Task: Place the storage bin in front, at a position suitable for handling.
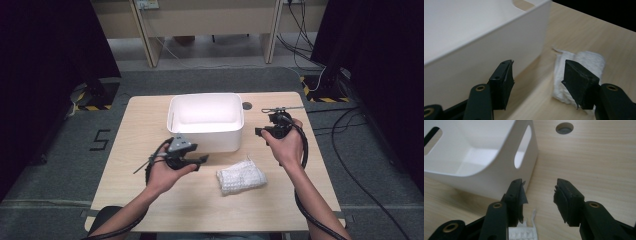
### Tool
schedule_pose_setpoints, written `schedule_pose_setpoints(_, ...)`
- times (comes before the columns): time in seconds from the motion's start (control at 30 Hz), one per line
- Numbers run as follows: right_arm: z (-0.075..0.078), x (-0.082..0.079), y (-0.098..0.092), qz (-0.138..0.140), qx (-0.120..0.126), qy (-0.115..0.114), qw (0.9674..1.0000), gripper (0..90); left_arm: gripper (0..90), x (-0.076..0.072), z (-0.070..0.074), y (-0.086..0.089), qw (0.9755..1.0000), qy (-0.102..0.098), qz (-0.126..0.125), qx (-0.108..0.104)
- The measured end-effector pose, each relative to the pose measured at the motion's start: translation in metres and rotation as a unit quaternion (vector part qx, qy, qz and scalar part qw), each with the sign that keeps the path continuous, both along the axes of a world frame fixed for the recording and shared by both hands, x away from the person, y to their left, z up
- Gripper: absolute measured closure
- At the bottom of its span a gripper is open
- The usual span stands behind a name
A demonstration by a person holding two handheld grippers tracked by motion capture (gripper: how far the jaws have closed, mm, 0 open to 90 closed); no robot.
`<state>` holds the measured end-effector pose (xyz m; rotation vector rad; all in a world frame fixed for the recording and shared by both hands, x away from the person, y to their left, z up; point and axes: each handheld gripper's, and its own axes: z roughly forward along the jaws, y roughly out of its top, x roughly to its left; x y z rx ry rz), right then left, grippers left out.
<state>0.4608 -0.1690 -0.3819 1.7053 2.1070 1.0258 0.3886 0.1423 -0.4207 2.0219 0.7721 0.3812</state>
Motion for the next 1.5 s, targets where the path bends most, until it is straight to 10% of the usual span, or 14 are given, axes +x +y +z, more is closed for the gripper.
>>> schedule_pose_setpoints(0.27, -0.015, -0.003, -0.01, -0.01, 0.004, 0.015, 0.9998, 56.9, 38.0, 0.007, -0.031, -0.062, 0.9956, 0.039, -0.085, 0.007)
schedule_pose_setpoints(0.57, -0.018, -0.002, -0.012, -0.009, 0.007, 0.015, 0.9998, 56.9, 34.3, 0.022, -0.065, -0.1, 0.9905, 0.068, -0.11, 0.047)
schedule_pose_setpoints(0.83, -0.02, -0.001, -0.014, -0.01, 0.006, 0.017, 0.9998, 56.9, 33.2, 0.028, -0.081, -0.107, 0.9874, 0.086, -0.119, 0.06)
schedule_pose_setpoints(1.0, -0.019, -0.001, -0.013, -0.01, 0.007, 0.017, 0.9998, 56.8, 35.7, 0.022, -0.069, -0.108, 0.9896, 0.067, -0.123, 0.035)
schedule_pose_setpoints(1.17, -0.019, -0.001, -0.013, -0.011, 0.007, 0.017, 0.9998, 56.7, 32.9, 0.02, -0.072, -0.115, 0.9864, 0.065, -0.133, 0.072)
schedule_pose_setpoints(1.5, -0.02, -0.001, -0.012, -0.009, 0.008, 0.019, 0.9997, 56.3, 31.3, 0.022, -0.083, -0.114, 0.9849, 0.102, -0.116, 0.078)
